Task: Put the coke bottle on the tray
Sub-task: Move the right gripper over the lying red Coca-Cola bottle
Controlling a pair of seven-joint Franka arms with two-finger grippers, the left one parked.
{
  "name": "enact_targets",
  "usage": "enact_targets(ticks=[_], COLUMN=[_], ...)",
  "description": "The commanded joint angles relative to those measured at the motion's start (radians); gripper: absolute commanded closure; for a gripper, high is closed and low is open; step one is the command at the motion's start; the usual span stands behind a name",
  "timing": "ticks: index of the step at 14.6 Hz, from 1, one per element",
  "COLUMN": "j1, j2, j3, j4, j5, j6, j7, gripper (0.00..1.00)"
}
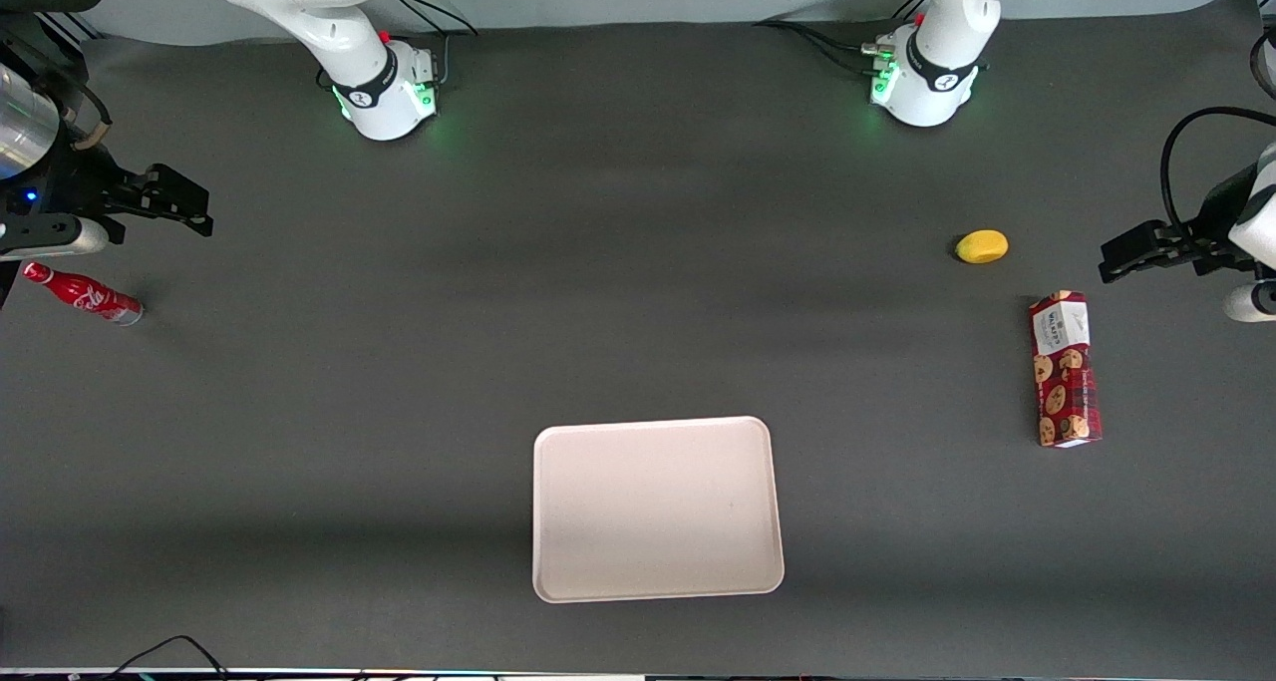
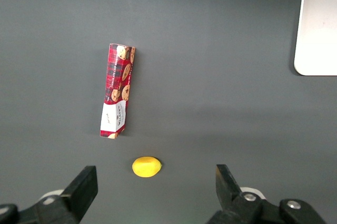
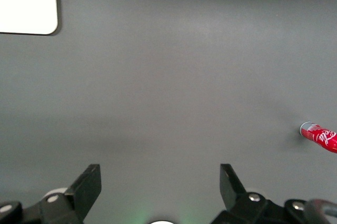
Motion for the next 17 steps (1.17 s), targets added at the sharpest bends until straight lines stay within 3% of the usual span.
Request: enact_targets(ticks=[1, 5, 8, 11, 13, 17], j1=[0.009, 0.001, -0.011, -0.002, 0.000, 0.007], j2=[0.004, 0.004, 0.006, 0.015, 0.020, 0.020], j3=[-0.018, -0.059, -0.209, -0.378, -0.491, -0.711], j4=[0.026, 0.024, 0.010, -0.033, -0.106, -0.302], j5=[0.042, 0.026, 0.000, -0.072, -0.105, -0.105], j6=[-0.022, -0.022, -0.022, 0.015, 0.116, 0.428], j7=[0.011, -0.054, -0.335, -0.620, -0.839, -1.172], gripper=[0.00, 0.00, 0.00, 0.00, 0.00, 0.00])
